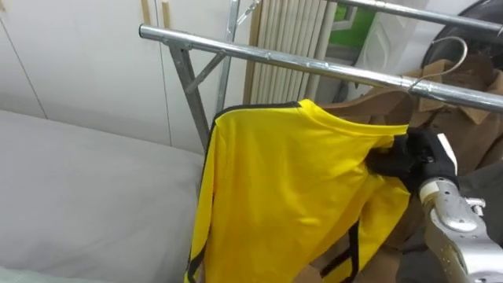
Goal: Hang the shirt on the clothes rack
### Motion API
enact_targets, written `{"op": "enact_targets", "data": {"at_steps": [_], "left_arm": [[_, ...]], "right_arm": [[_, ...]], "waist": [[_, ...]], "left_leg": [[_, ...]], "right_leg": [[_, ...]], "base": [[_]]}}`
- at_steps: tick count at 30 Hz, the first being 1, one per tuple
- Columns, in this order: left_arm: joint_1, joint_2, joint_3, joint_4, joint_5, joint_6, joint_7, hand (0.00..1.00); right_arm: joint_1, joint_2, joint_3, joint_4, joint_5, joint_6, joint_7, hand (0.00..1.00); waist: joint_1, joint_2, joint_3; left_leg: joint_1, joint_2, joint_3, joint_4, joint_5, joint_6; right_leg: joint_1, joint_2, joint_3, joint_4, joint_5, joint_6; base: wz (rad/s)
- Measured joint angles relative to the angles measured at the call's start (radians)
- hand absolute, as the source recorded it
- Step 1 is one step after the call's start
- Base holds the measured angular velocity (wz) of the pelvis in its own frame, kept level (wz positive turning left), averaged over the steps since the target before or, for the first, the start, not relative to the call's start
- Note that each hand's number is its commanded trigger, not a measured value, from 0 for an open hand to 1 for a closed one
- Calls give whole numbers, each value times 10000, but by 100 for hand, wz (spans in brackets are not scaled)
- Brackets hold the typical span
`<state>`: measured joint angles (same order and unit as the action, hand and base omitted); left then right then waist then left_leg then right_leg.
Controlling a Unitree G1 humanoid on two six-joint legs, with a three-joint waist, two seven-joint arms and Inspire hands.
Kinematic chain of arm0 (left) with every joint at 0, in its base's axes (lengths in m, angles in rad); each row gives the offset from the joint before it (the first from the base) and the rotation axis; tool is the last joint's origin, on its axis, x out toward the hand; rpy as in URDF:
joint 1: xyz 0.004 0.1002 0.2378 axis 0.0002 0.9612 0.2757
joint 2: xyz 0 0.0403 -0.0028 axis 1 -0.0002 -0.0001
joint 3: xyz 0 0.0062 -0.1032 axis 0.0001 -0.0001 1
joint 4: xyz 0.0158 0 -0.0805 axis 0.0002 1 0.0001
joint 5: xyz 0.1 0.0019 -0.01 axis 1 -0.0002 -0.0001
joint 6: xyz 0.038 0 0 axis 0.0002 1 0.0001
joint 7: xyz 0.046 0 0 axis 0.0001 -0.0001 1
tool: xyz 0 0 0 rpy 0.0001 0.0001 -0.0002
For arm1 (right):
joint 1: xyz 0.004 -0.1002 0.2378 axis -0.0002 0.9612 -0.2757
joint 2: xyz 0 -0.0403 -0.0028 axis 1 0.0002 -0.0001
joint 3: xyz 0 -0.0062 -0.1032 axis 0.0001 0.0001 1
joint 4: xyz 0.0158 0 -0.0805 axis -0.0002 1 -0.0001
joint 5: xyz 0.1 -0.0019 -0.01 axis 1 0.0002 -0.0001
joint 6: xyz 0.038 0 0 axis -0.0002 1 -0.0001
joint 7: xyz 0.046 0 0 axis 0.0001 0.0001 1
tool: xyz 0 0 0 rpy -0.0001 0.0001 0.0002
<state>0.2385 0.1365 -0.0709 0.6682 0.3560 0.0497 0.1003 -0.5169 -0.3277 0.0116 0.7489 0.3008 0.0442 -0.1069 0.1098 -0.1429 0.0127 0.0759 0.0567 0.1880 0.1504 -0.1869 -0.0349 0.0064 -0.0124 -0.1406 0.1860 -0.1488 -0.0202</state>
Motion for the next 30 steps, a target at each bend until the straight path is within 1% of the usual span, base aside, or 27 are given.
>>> {"op": "enact_targets", "data": {"at_steps": [1, 3, 4, 6, 7, 8, 9, 11, 12, 13, 15, 18, 20, 23, 25, 27, 30], "left_arm": [[0, 1, -1, -20, 0, 18, 0, 0], [-26, 5, -3, -34, 13, 44, -21, 0], [-26, 11, -2, -34, 16, 63, -36, 0], [0, 60, 0, -122, 4, 150, -120, 0], [38, 137, -15, -224, 3, 164, -209, 0], [68, 204, -31, -306, -3, 165, -244, 0], [50, 218, -32, -323, -9, 165, -255, 0], [4, 252, -30, -338, -24, 165, -259, 0], [13, 270, -31, -338, -26, 166, -262, 0], [31, 310, -30, -338, -41, 174, -269, 0], [39, 365, -17, -338, -123, 184, -268, 0], [56, 384, -11, -331, -121, 204, -267, 0], [60, 431, 6, -315, -116, 211, -263, 0], [135, 530, 10, -334, -107, 219, -262, 0], [164, 587, 11, -336, -104, 249, -262, 0], [156, 623, 4, -336, -103, 251, -262, 0], [143, 692, -15, -344, -103, 250, -267, 0]], "right_arm": [[-16, 0, 44, 122, 43, 34, 107, 100], [-46, 1, 106, 473, 38, 234, 578, 100], [-72, 2, 121, 592, -2, 235, 695, 100], [-180, -2, 155, 901, -153, 333, 1036, 100], [-378, -11, 251, 1255, -203, 417, 1245, 100], [-724, -69, 510, 1845, -218, 457, 1443, 100], [-889, -127, 605, 2134, -230, 469, 1550, 100], [-1357, -362, 856, 2901, -285, 585, 1785, 100], [-1450, -386, 856, 3041, -315, 595, 1815, 100], [-1535, -447, 856, 3115, -322, 644, 1864, 100], [-1597, -615, 855, 3129, -318, 666, 2001, 100], [-1596, -795, 853, 3129, -324, 686, 2180, 100], [-1596, -926, 853, 3130, -341, 716, 2389, 100], [-1598, -1124, 853, 3245, -464, 793, 2680, 100], [-1607, -1177, 854, 3452, -509, 806, 2846, 100], [-1607, -1184, 854, 3699, -569, 880, 3061, 100], [-1609, -1188, 854, 4050, -569, 892, 3124, 100]], "waist": [[19, -23, -1], [62, -107, -3], [67, -131, -3], [63, -215, 5], [75, -282, 6], [62, -342, 6], [64, -372, 7], [88, -480, 14], [89, -501, 22], [90, -548, 47], [96, -607, 75], [78, -612, 78], [79, -621, 82], [81, -624, 79], [107, -629, 76], [162, -640, 67], [242, -676, 61]], "left_leg": [[-8, 1, -1, -1, 0, 0], [-40, -1, -1, -7, 0, 0], [-45, -2, -5, -7, 0, 0], [-46, -4, -14, -7, 0, 0], [-32, -2, -16, -7, 0, 0], [-16, -1, -20, -7, 0, 0], [-17, -1, -21, -7, 0, 0], [0, -2, -22, -15, 0, 0], [18, -2, -22, -15, 0, 0], [62, -2, -21, -15, 0, 0], [75, 1, -22, -13, -1, 0], [71, -1, -82, -8, -1, 0], [57, 2, -169, 0, -2, 0], [32, 1, -282, 14, -1, -1], [24, -2, -324, 20, -1, -1], [7, -12, -355, 39, -1, -1], [7, -12, -358, 53, -1, -1]], "right_leg": [[9, 1, -1, 0, 0, 0], [-22, 0, -7, 7, 0, 0], [-27, 0, -7, 7, 1, -1], [-29, -3, -9, 6, 1, -1], [-14, -3, -13, 7, 1, -1], [0, -3, -26, 6, 1, -1], [0, -3, -29, 4, 1, -1], [11, -6, -34, 3, 1, -1], [28, -5, -34, 3, 1, -1], [69, -5, -36, -4, 1, -1], [67, -11, -102, -10, 1, -1], [84, -29, -301, -9, 1, -1], [98, -55, -613, -10, 4, -6], [100, -52, -672, -6, 5, -10], [102, -57, -701, -3, 5, -10], [100, -73, -740, 4, 6, -10], [101, -87, -833, 7, 8, -14]], "base": [[0], [0], [0], [0], [-3], [-3], [0], [0], [0], [0], [2], [6], [9], [8], [4], [2], [0]]}}
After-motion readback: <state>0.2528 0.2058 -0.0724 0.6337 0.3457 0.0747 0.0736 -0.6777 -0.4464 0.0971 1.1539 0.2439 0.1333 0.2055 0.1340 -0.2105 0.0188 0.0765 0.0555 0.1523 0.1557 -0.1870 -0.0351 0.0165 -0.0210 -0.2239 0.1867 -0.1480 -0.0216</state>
